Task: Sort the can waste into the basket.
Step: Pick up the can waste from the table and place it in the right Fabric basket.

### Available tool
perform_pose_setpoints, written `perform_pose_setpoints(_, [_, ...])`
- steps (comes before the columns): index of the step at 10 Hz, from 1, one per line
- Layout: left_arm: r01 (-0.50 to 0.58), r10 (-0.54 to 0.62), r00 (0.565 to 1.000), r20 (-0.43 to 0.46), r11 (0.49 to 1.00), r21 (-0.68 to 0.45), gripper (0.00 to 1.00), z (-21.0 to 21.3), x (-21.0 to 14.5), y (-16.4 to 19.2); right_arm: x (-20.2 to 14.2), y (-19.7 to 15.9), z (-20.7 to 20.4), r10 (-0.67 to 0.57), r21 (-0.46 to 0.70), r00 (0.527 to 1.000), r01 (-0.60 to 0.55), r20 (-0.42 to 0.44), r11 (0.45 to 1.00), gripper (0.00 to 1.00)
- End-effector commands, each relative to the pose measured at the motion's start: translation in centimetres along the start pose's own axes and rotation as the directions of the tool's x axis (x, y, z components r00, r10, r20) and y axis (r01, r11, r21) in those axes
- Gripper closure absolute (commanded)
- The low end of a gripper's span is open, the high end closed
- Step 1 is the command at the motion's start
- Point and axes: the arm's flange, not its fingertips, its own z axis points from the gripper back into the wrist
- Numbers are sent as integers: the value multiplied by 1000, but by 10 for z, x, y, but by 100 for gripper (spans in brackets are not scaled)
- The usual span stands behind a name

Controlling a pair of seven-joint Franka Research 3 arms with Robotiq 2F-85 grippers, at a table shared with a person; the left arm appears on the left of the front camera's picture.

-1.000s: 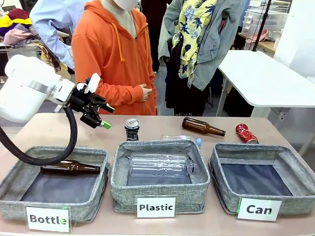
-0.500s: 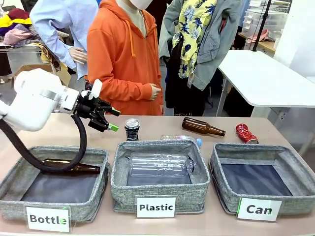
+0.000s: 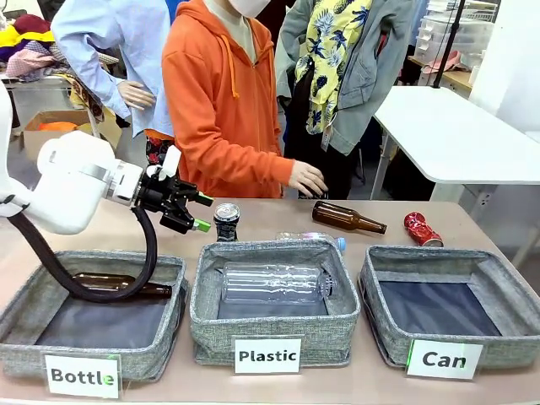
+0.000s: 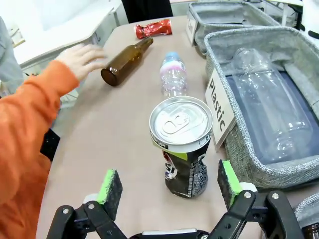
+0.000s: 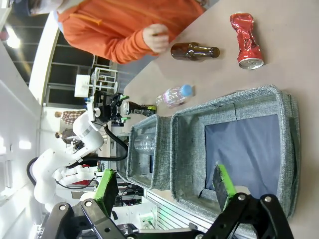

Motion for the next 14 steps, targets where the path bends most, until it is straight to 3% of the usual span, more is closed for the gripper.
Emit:
perform_pose_setpoints(1, [4, -4, 1000, -1, 1000, -16, 0, -8, 5, 8, 3, -1, -1, 26, 30, 999, -26, 20, 999, 0])
perform_pose_setpoints(11, [-16, 23, 999, 50, 990, -138, 0, -50, 7, 16, 3, -1, -1, 26, 30, 999, -26, 20, 999, 0])
perform_pose_setpoints(12, [-4, 11, 999, 46, 989, -147, 58, -50, 8, 16, 3, -1, -1, 26, 30, 999, -26, 20, 999, 0])
perform_pose_setpoints(13, [-2, 9, 998, 55, 990, -140, 58, -47, 9, 14, 3, -1, -1, 26, 30, 999, -26, 20, 999, 0])
perform_pose_setpoints(14, [1, 7, 998, 61, 990, -141, 100, -46, 9, 12, 3, -1, -1, 26, 30, 999, -26, 20, 999, 0])
